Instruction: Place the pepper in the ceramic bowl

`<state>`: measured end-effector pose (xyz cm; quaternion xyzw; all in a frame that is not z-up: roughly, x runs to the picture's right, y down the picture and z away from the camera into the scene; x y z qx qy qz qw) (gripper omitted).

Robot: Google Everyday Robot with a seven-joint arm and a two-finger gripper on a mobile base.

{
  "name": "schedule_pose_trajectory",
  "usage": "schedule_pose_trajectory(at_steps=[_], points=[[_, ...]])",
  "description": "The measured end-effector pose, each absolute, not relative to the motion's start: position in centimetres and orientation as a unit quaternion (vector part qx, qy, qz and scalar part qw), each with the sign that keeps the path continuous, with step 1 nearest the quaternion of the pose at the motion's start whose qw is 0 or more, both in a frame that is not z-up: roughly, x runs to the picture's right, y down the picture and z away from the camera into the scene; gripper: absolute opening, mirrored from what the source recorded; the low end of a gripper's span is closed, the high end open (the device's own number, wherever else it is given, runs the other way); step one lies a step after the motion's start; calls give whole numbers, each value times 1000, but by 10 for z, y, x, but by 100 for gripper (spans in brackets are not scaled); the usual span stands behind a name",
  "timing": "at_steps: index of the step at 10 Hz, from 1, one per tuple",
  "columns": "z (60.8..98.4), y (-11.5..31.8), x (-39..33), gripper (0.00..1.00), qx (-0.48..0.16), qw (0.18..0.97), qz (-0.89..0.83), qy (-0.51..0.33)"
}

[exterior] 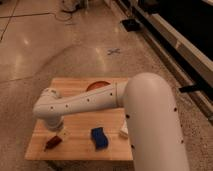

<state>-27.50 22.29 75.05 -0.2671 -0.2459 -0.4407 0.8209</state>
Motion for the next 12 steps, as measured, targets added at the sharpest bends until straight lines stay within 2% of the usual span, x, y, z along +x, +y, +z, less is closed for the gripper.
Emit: schedule_pose_trajectory(at_steps=[4,9,10,12], points=[[764,227,-302,80,-236,815,-455,-271],[793,251,-296,80,-246,805,-474,-259],[797,255,-296,77,-250,803,-476,-256],[802,259,-296,58,-256,802,-477,-253]])
